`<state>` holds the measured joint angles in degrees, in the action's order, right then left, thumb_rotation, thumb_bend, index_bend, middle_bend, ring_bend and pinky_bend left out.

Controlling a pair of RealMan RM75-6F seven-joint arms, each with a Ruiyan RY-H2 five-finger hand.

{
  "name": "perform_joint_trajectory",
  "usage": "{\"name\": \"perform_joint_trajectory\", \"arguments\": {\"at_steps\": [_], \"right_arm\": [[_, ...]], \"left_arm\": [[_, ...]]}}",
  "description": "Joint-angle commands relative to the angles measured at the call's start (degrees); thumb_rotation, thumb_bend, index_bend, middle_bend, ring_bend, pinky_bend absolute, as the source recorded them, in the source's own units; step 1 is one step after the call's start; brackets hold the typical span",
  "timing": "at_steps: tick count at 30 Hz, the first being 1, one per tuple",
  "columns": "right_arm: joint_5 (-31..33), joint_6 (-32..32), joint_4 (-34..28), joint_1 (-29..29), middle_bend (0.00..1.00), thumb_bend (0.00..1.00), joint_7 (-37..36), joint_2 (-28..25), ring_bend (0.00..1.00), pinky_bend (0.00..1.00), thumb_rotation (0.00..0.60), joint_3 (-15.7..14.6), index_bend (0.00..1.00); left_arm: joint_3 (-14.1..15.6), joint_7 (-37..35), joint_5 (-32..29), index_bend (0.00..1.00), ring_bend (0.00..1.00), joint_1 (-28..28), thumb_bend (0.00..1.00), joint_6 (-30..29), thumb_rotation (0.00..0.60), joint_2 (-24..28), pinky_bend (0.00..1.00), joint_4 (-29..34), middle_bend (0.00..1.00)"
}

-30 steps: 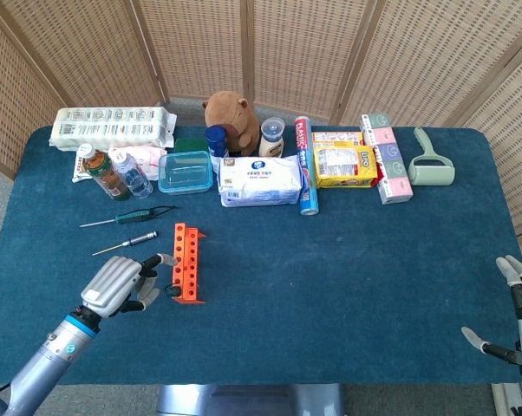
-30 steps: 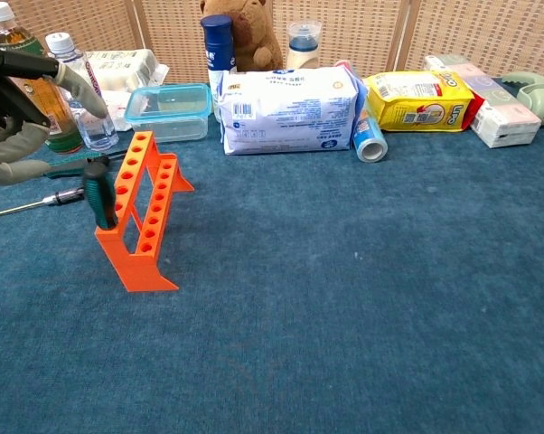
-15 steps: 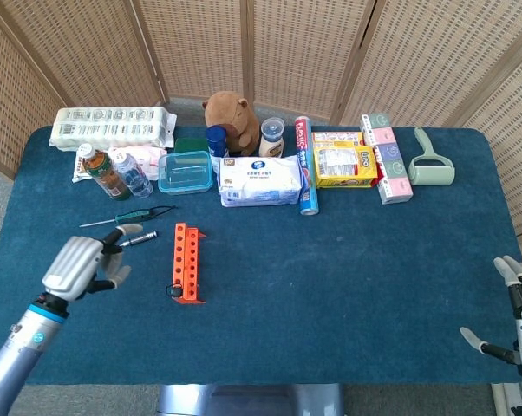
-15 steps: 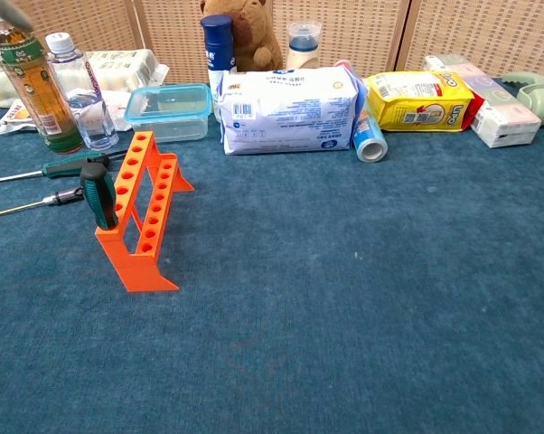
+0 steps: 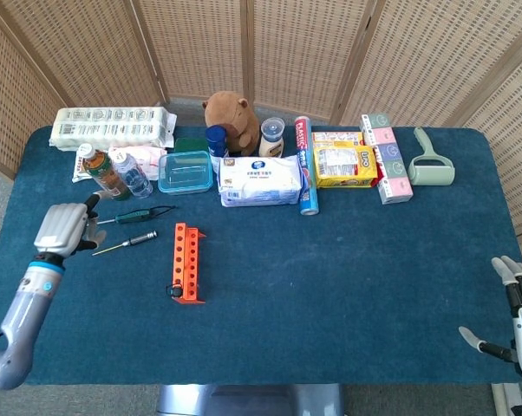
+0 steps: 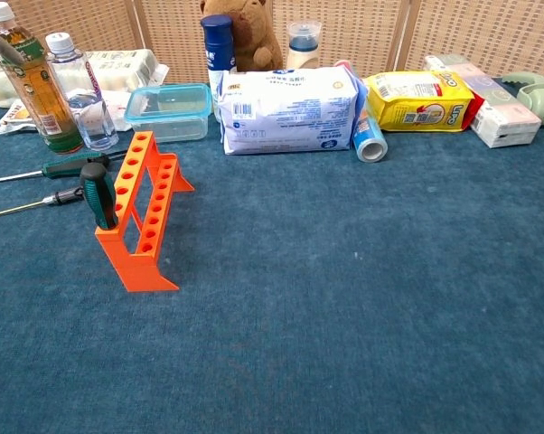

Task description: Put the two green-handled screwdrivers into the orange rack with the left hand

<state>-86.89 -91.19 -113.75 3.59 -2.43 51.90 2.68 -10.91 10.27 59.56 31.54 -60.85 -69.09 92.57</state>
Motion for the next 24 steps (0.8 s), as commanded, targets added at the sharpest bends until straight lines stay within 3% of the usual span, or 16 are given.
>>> {"name": "perform_joint_trajectory", "arguments": {"at_steps": [1, 9, 24], "right_arm": [[0.4, 0.3, 0.1, -0.1, 0.04, 0.1, -0.1, 0.0, 0.0, 0.0, 0.6, 0.1, 0.02], [2.4, 1.6, 0.5, -0.9, 0.04, 0.1, -0.1, 0.1, 0.0, 0.0, 0.6, 0.8, 0.02], [4.9, 2.3, 0.7, -1.5, 0.04, 0.1, -0.3, 0.1, 0.0, 0.01, 0.6, 1.9, 0.02]], "left_arm": [[-1.0, 3.9, -4.6, 0.2, 0.72, 2.7, 0.31, 2.4, 0.6, -4.1, 0.86, -4.2, 0.78], [-2.3, 8.0, -13.0, 0.29, 0.72, 7.2, 0.31, 7.3, 0.6, -11.1, 0.86, -13.3, 0.78], [-3.0, 12.2, -20.8, 0.3, 0.72, 12.4, 0.31, 12.9, 0.6, -18.4, 0.86, -24.5, 0.78]]}}
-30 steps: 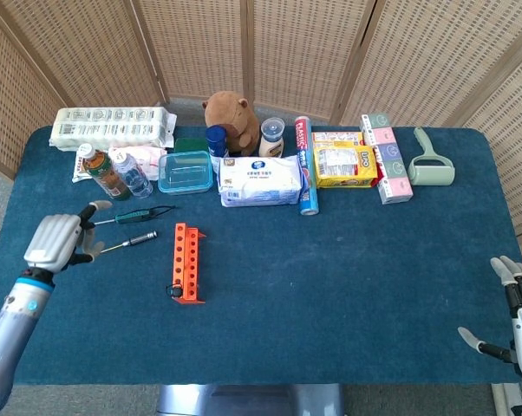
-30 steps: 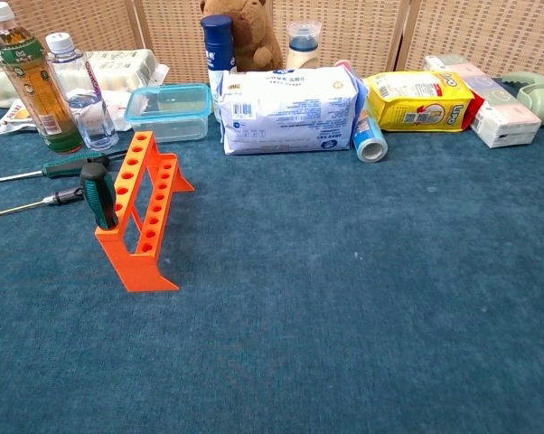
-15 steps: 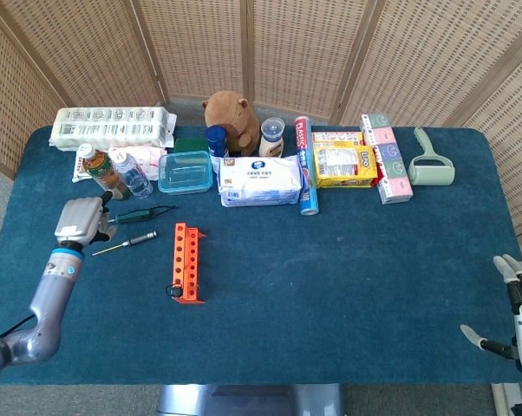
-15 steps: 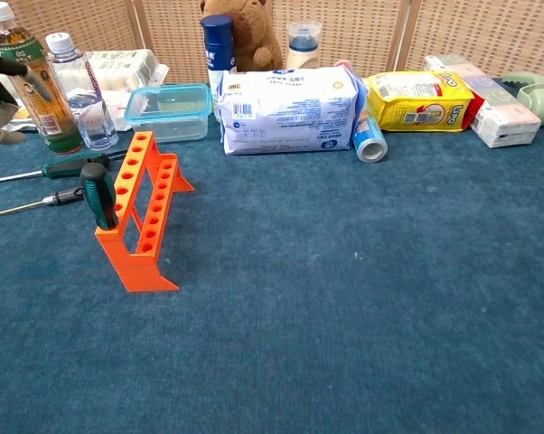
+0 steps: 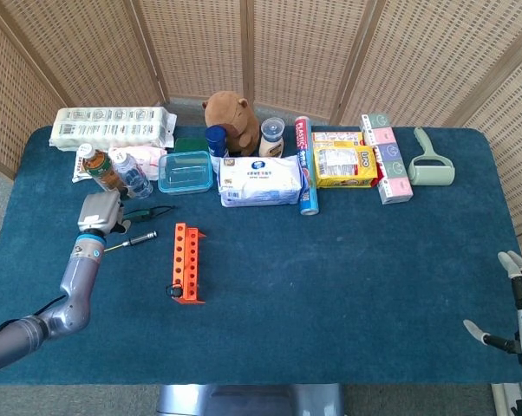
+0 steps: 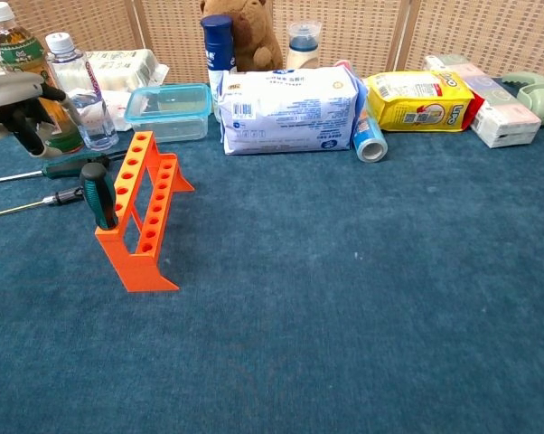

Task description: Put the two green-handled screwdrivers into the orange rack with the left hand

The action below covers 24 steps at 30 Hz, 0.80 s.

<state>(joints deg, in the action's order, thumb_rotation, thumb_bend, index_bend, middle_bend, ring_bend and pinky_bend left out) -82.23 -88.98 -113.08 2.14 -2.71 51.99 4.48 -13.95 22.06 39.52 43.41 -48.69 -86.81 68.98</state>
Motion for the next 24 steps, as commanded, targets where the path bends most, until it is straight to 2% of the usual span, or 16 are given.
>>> {"name": "perform_joint_trajectory", "arguments": {"at_steps": [1, 11, 24], "right_arm": [[0.4, 0.2, 0.0, -0.1, 0.04, 0.1, 0.0, -0.1, 0.0, 0.01, 0.6, 0.1, 0.02], [0.4, 0.5, -0.1, -0.1, 0.04, 0.1, -0.9, -0.6, 0.0, 0.01, 0.599, 0.1, 0.02], [0.6, 0.9, 0.2, -0.3, 0.04, 0.1, -2.0, -1.0, 0.0, 0.0, 0.6, 0.1, 0.02]], "left_arm": [[0.0, 0.5, -1.1, 0.3, 0.72, 0.7, 0.31, 1.1, 0.6, -0.8, 0.86, -1.1, 0.78], [0.5, 1.2, -2.9, 0.3, 0.72, 1.0, 0.31, 1.4, 0.6, -1.4, 0.86, -2.3, 0.78], [0.9, 1.8, -4.0, 0.3, 0.72, 2.1, 0.31, 2.9, 0.6, -5.0, 0.86, -7.0, 0.78]]}}
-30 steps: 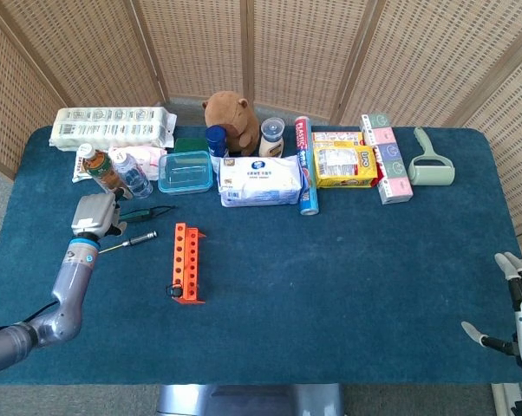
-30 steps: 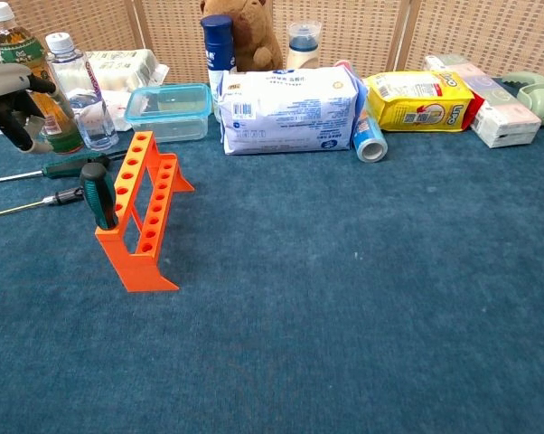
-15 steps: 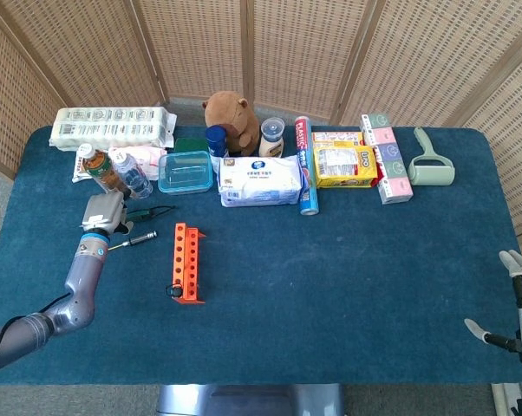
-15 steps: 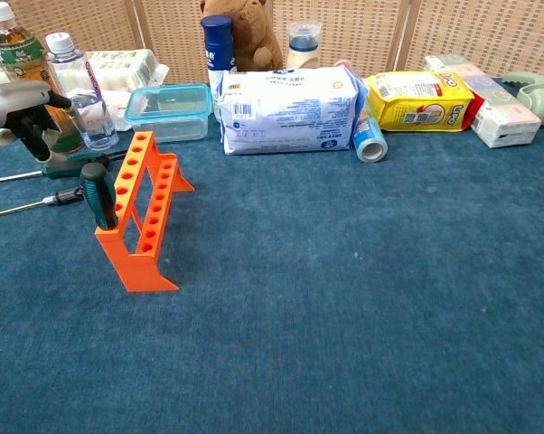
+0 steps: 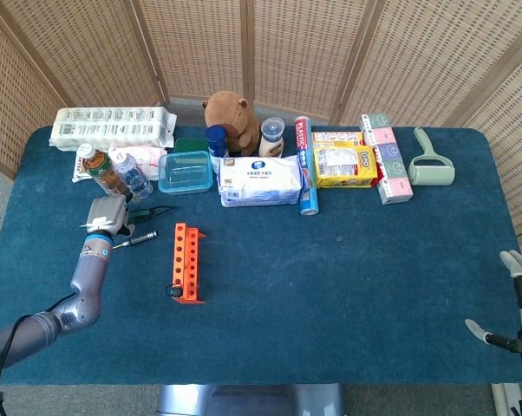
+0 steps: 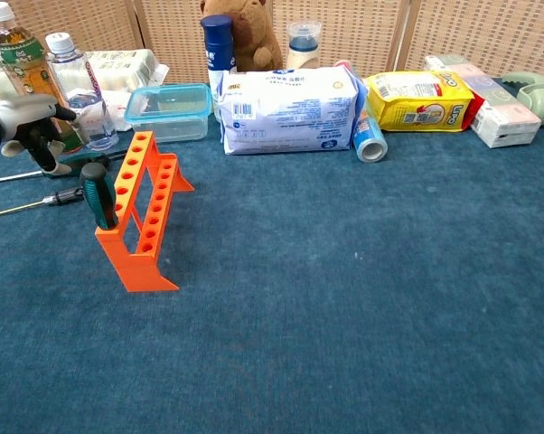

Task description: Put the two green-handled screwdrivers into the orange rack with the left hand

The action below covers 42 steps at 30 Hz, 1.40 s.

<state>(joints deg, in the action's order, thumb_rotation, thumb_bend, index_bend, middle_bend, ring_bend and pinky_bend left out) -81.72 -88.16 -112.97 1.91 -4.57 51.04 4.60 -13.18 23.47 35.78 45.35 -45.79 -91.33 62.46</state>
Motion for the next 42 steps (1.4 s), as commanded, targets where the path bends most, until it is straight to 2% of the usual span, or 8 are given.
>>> {"name": "perform_joint_trajectory", "arguments": {"at_steps": [1, 18, 34, 38, 42], "right_arm": [[0.0, 0.1, 0.0, -0.1, 0.04, 0.1, -0.2, -0.1, 0.0, 0.01, 0.6, 0.0, 0.02], [0.1, 0.3, 0.1, -0.1, 0.04, 0.1, -0.6, -0.3, 0.0, 0.01, 0.6, 0.0, 0.02], [-0.3, 0.0, 0.0, 0.0, 0.04, 0.1, -1.1, -0.5, 0.0, 0.01, 0.6, -0.1, 0.02], [-0.6, -0.1, 0.0, 0.1, 0.04, 0.1, -1.4, -0.6, 0.0, 0.0, 0.6, -0.2, 0.02], [-1.3, -0.4, -0.2, 0.3, 0.04, 0.1, -1.6, -0.8, 0.0, 0.0, 0.6, -0.4, 0.02]], "left_arm": [[0.1, 0.5, -0.5, 0.3, 0.72, 0.2, 0.31, 0.1, 0.6, -0.6, 0.86, -0.7, 0.78], [-0.5, 1.0, -2.3, 0.32, 0.72, 1.0, 0.32, 2.0, 0.6, -3.5, 0.86, -5.3, 0.78], [-0.4, 4.0, -3.5, 0.43, 0.72, 1.8, 0.4, 1.8, 0.6, -6.7, 0.86, -9.6, 0.78], [-0.7, 3.3, -2.4, 0.51, 0.72, 1.7, 0.43, 1.3, 0.6, -6.9, 0.86, -9.5, 0.78], [-0.9, 2.6, -1.3, 0.51, 0.72, 1.0, 0.44, 0.6, 0.6, -6.3, 0.86, -8.4, 0.78]]}}
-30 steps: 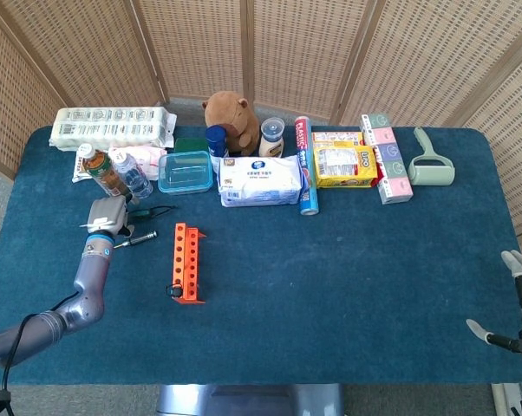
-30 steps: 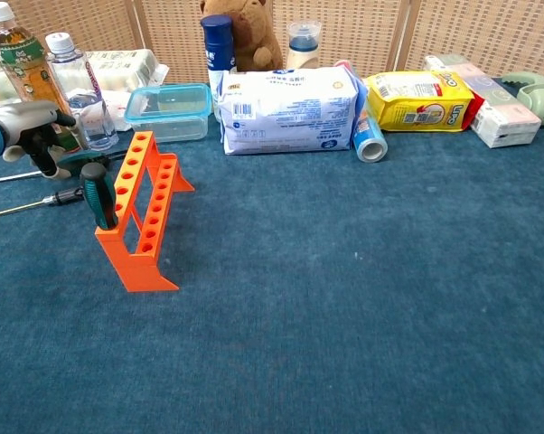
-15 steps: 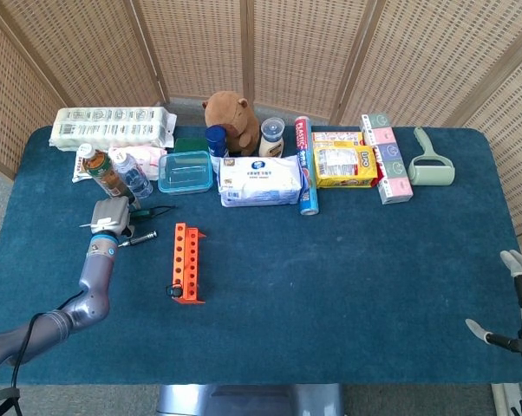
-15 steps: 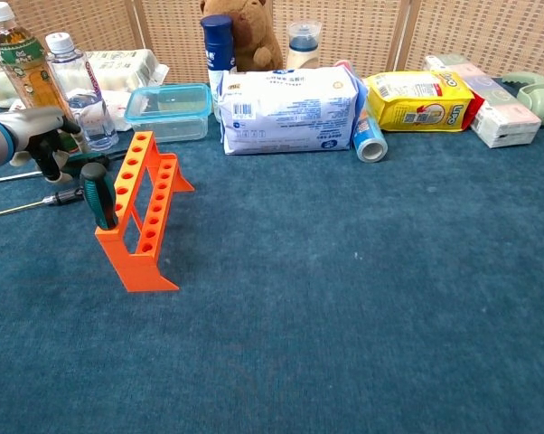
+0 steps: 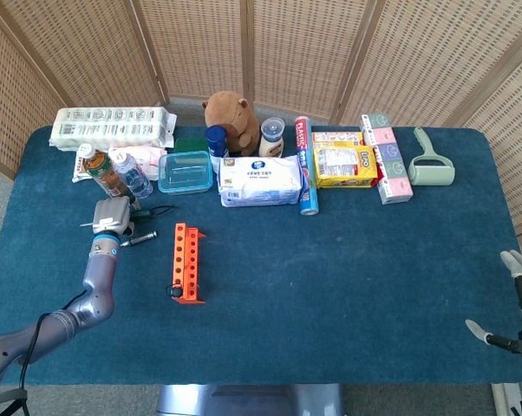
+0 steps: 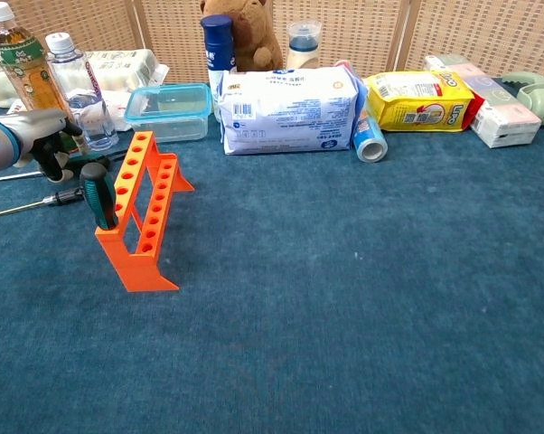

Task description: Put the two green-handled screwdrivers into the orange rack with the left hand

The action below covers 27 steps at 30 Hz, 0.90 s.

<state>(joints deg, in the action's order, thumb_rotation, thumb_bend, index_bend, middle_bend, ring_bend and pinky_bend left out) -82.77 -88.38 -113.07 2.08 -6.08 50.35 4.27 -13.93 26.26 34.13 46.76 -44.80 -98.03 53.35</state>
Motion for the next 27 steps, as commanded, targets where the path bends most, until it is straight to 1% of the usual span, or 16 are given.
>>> {"name": "perform_joint_trajectory", "arguments": {"at_steps": [1, 7, 14, 16, 21, 27], "right_arm": [[-0.4, -0.2, -0.1, 0.1, 0.04, 0.1, -0.1, -0.1, 0.0, 0.0, 0.6, -0.1, 0.02], [-1.1, -0.4, -0.2, 0.2, 0.04, 0.1, -0.3, 0.0, 0.0, 0.01, 0.6, -0.3, 0.02], [-1.6, -0.7, -0.4, 0.3, 0.04, 0.1, 0.2, 0.2, 0.0, 0.01, 0.6, -0.5, 0.02], [-1.7, -0.8, -0.5, 0.3, 0.04, 0.1, 0.3, 0.2, 0.0, 0.0, 0.6, -0.5, 0.02], [-1.9, -0.9, -0.6, 0.3, 0.04, 0.1, 0.7, 0.3, 0.0, 0.01, 0.6, -0.6, 0.02], [-2.3, -1.0, -0.8, 0.4, 0.04, 0.1, 0.9, 0.4, 0.0, 0.01, 0.6, -0.8, 0.02]], "left_arm": [[-0.2, -0.3, 0.4, 0.51, 0.72, -0.5, 0.44, -0.5, 0.6, 0.6, 0.86, 1.1, 0.78], [-0.7, -2.1, 2.8, 0.51, 0.72, -2.0, 0.44, -2.2, 0.6, 4.0, 0.86, 7.0, 0.78], [-1.8, -4.9, 5.9, 0.51, 0.72, -4.4, 0.44, -6.0, 0.6, 10.9, 0.86, 17.4, 0.78], [-1.9, -5.4, 6.3, 0.51, 0.72, -4.9, 0.44, -6.5, 0.6, 12.4, 0.86, 19.4, 0.78], [-2.7, -7.5, 8.7, 0.51, 0.72, -6.8, 0.44, -9.0, 0.6, 17.9, 0.86, 27.6, 0.78], [-3.2, -8.0, 10.9, 0.51, 0.72, -8.2, 0.44, -12.0, 0.6, 23.3, 0.86, 36.2, 0.78]]}}
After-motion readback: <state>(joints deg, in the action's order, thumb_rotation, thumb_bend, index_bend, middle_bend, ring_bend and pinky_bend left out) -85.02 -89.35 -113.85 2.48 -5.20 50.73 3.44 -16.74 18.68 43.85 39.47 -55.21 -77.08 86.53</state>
